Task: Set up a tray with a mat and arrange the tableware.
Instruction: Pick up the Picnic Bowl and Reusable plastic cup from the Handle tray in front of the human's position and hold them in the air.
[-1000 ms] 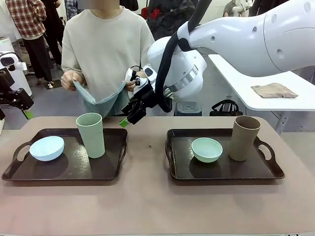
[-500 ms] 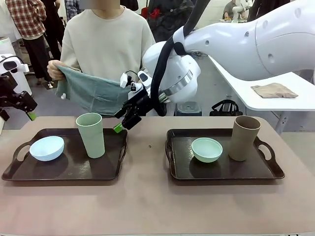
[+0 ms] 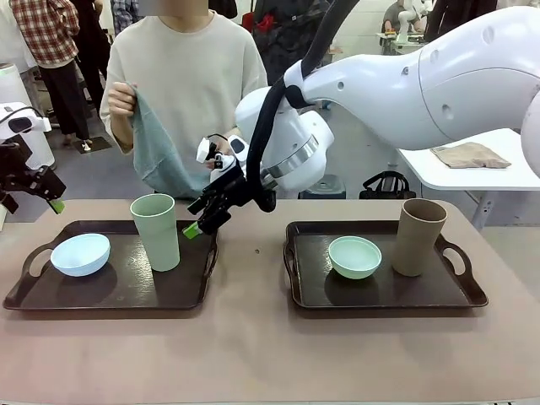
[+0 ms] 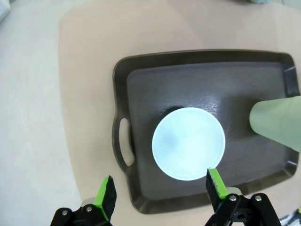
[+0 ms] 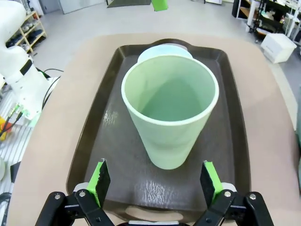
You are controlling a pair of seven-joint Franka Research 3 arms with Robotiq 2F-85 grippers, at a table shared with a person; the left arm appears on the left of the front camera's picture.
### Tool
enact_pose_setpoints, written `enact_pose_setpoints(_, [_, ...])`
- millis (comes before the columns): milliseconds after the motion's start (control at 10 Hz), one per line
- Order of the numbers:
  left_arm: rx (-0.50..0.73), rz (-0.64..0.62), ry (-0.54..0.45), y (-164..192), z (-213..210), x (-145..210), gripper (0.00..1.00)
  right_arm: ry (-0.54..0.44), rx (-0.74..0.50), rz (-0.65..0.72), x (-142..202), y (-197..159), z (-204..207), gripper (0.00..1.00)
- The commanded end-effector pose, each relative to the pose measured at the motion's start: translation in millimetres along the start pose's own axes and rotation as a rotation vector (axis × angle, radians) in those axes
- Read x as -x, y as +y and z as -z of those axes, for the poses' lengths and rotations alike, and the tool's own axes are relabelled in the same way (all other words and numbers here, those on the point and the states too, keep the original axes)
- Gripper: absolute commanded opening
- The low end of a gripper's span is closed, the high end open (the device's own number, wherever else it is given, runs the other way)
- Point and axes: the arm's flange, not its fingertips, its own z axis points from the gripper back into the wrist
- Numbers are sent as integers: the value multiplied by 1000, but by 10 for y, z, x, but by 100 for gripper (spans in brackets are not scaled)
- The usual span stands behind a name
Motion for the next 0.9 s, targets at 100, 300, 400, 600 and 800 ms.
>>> enact_pose_setpoints(100, [-16,18,-15,-59,125,76,100,27,72,-50,-5,109,227,100])
enact_pose_setpoints(300, [-28,97,-52,-189,130,185,100,19,113,-112,2,92,293,100])
enact_pose_setpoints(400, [-32,135,-62,-252,138,220,100,35,164,-142,2,70,307,100])
enact_pose_setpoints(600, [-25,197,-64,-388,175,324,100,50,216,-122,62,-69,338,100])
enact_pose_setpoints(800, [-46,216,-78,-454,203,337,100,38,173,-69,146,-244,457,100])
